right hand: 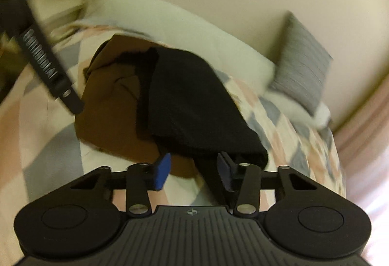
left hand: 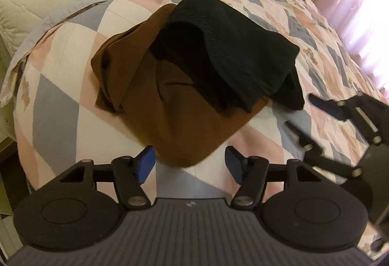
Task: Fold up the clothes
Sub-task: 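Grasp the black trousers waistband with the left gripper while the right gripper grasps beside it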
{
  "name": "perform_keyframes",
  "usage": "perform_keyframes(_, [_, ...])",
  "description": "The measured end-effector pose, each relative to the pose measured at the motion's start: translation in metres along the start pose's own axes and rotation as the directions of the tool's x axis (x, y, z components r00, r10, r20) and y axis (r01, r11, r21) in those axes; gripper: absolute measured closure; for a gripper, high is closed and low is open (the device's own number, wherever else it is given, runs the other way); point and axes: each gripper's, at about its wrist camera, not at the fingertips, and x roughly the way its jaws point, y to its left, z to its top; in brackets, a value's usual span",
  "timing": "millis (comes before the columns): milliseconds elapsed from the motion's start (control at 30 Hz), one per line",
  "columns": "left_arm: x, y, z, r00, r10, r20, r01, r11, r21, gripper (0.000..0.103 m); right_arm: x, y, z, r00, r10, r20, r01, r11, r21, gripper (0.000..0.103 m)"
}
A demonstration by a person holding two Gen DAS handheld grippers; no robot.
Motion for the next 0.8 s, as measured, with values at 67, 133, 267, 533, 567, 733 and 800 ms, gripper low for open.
perform_keyframes(67, [0.01,0.001,0.002,1.0,-0.005,-0.002,0.005,1.0,-0.009,0.044,0.018,0.011,-0.001,1.0,0.009,0.014,-0.008,0.996,-0.086,0.062])
perform_keyframes(133, [0.018,0.004,0.004,1.0,-0.01,-0.003,0.01,1.0,-0.022,0.044,0.033,0.021,-0.003,0.999,0.008,0.034,-0.002,0.985,-0.171,0.064])
perform_keyframes(267, [0.03,0.011,0.008,0.999,-0.036,-0.004,0.036,0.997,-0.068,0.044,0.061,0.041,-0.009,0.996,-0.005,0.092,0.037,0.938,-0.344,0.061])
perform_keyframes(533, [0.049,0.006,0.02,0.997,-0.075,0.036,0.079,0.99,-0.118,0.044,0.085,-0.001,-0.002,0.985,0.11,0.135,-0.07,0.96,-0.272,0.088])
perform_keyframes(567, [0.053,0.005,0.021,0.996,-0.082,0.045,0.087,0.988,-0.127,0.044,0.082,-0.016,0.002,0.981,0.136,0.139,-0.11,0.977,-0.182,0.088])
perform_keyframes(733, [0.069,-0.005,0.029,0.99,-0.115,0.086,0.128,0.977,-0.17,0.03,0.081,-0.08,0.011,0.956,0.232,0.181,-0.26,0.954,0.149,0.087])
perform_keyframes(800, [0.075,-0.009,0.032,0.986,-0.127,0.104,0.145,0.972,-0.187,0.03,0.085,-0.091,0.013,0.957,0.222,0.184,-0.256,0.949,0.186,0.087])
